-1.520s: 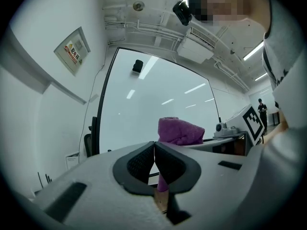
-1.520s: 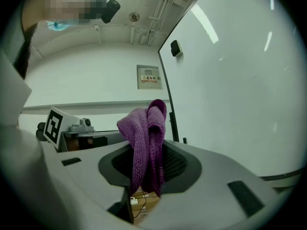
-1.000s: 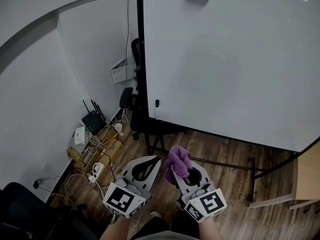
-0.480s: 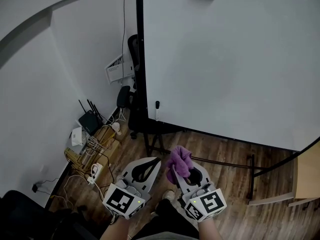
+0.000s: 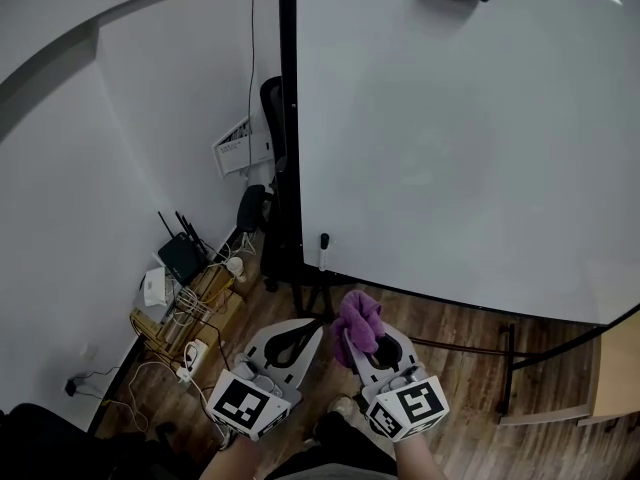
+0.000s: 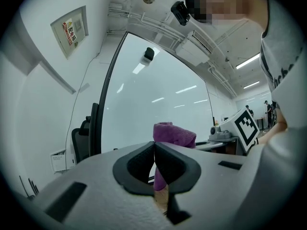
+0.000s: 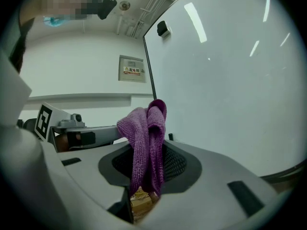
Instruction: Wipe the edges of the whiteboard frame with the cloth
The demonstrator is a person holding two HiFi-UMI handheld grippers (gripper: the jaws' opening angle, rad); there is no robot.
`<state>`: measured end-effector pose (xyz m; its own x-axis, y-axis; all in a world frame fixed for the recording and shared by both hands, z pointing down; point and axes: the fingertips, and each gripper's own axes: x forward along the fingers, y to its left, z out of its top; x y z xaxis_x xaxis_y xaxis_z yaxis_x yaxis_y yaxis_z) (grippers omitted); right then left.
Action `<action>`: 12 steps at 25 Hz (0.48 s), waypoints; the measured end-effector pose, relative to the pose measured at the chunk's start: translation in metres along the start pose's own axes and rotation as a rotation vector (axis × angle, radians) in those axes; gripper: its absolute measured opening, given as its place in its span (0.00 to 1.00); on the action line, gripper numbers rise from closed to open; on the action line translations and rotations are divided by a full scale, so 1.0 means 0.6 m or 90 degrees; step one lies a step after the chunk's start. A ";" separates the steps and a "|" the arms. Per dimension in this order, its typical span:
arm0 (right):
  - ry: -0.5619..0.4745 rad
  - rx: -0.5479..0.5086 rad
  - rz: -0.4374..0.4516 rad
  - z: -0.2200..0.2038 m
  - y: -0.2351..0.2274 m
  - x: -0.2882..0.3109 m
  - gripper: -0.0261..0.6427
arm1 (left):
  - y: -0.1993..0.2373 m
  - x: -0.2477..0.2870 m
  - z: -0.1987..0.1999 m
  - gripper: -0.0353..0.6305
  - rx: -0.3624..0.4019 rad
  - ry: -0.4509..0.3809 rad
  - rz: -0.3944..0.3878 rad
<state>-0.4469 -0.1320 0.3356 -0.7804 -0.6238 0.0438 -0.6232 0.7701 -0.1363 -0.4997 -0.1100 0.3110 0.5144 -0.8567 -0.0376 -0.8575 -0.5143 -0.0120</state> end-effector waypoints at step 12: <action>0.021 -0.007 -0.017 -0.020 -0.040 0.106 0.21 | 0.100 0.051 -0.008 0.08 -0.005 0.006 -0.008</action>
<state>-0.4824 -0.1886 0.3538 -0.7642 -0.6399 0.0803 -0.6447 0.7544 -0.1234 -0.5356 -0.1672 0.3140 0.5256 -0.8503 -0.0286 -0.8507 -0.5257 -0.0053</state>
